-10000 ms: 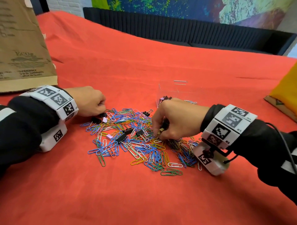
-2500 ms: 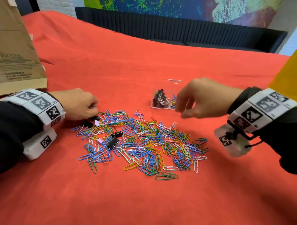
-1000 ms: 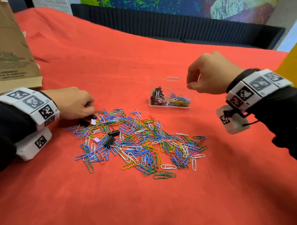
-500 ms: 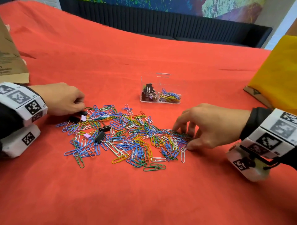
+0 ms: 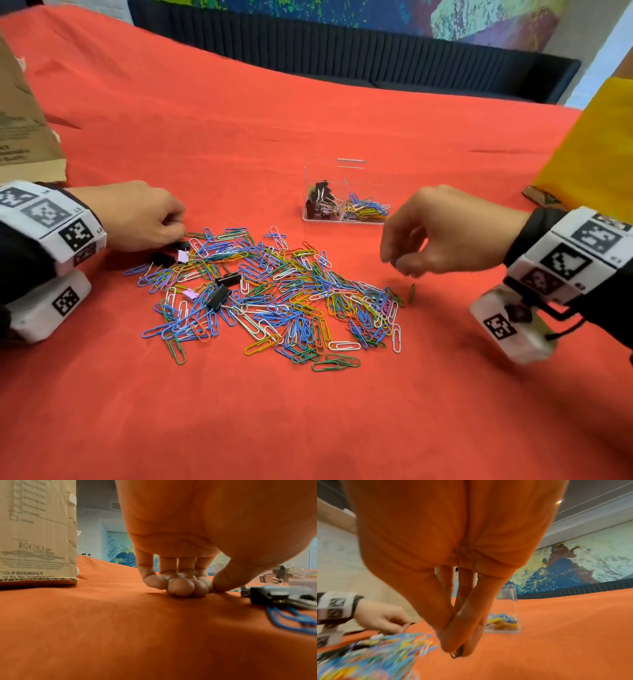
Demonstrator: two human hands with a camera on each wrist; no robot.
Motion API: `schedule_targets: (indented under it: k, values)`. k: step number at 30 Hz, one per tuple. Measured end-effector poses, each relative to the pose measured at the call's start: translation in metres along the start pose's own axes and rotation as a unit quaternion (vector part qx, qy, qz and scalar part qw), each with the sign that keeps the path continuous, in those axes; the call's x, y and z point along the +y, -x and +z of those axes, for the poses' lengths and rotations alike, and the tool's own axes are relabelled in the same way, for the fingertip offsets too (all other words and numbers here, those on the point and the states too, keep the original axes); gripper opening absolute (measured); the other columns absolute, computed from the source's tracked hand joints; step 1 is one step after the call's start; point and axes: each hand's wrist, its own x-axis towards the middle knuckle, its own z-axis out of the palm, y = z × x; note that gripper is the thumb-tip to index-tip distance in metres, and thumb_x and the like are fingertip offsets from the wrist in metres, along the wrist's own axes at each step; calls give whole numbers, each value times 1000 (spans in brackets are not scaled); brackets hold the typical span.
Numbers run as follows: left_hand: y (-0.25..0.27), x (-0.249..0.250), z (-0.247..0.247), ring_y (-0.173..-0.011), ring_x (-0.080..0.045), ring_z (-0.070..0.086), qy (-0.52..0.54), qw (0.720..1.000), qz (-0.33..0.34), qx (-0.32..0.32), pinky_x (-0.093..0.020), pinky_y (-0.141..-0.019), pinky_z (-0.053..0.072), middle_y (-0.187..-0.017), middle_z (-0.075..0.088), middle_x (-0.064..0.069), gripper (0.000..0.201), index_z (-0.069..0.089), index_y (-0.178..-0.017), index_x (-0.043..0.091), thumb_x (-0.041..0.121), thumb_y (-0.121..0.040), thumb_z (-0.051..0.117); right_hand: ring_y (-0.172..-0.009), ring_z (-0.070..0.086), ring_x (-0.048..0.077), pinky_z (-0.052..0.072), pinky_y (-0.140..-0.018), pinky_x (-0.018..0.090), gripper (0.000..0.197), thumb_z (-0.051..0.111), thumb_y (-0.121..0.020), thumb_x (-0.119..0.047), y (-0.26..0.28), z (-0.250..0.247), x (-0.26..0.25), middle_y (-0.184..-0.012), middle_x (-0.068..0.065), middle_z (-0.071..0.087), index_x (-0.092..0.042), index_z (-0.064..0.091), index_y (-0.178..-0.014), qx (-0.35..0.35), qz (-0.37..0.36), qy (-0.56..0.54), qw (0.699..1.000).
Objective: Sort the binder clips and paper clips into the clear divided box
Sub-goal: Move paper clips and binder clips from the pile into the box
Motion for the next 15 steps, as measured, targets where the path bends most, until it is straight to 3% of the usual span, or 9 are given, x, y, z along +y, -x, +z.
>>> schedule_targets:
  k: [2,5,8,12,15]
  values:
    - [0,-1,1,-65,-24,53,0,1000,4,0,-32,-70,48,-68,63,1,29,53,-70,18,40,-89,50,-63,68,-1,54,-68,18,24,76,-70,-5,-10,-13,7,-65,-12,73,-27,75,-80,57,11,-17,998]
    - [1,-1,-1,-65,-25,52,0,1000,3,-5,-32,-70,47,-68,63,0,29,52,-70,18,39,-89,49,-66,70,2,58,-72,27,24,75,-69,-4,-34,-35,19,-69,-9,74,-25,76,-81,181,32,-30,982]
    - [2,1,-2,-66,-24,52,-4,1000,2,-7,-31,-69,45,-69,63,0,29,53,-71,17,39,-89,49,-68,69,5,57,-74,25,21,72,-69,-7,-61,-45,26,-70,-7,73,-23,74,-81,262,49,-12,964]
    - [3,1,-2,-67,-25,52,-1,1000,1,-9,-30,-68,44,-70,62,0,29,52,-70,17,39,-89,48,-72,66,20,53,-75,27,12,76,-74,-14,-86,-39,27,-70,-3,68,-23,69,-74,247,72,53,965]
    - [3,3,-4,-67,-25,52,-2,1000,2,-10,-30,-67,42,-70,62,0,28,52,-70,17,38,-90,48,-71,67,19,57,-78,33,11,79,-72,-20,-83,-37,27,-68,-5,69,-26,71,-70,236,71,75,966]
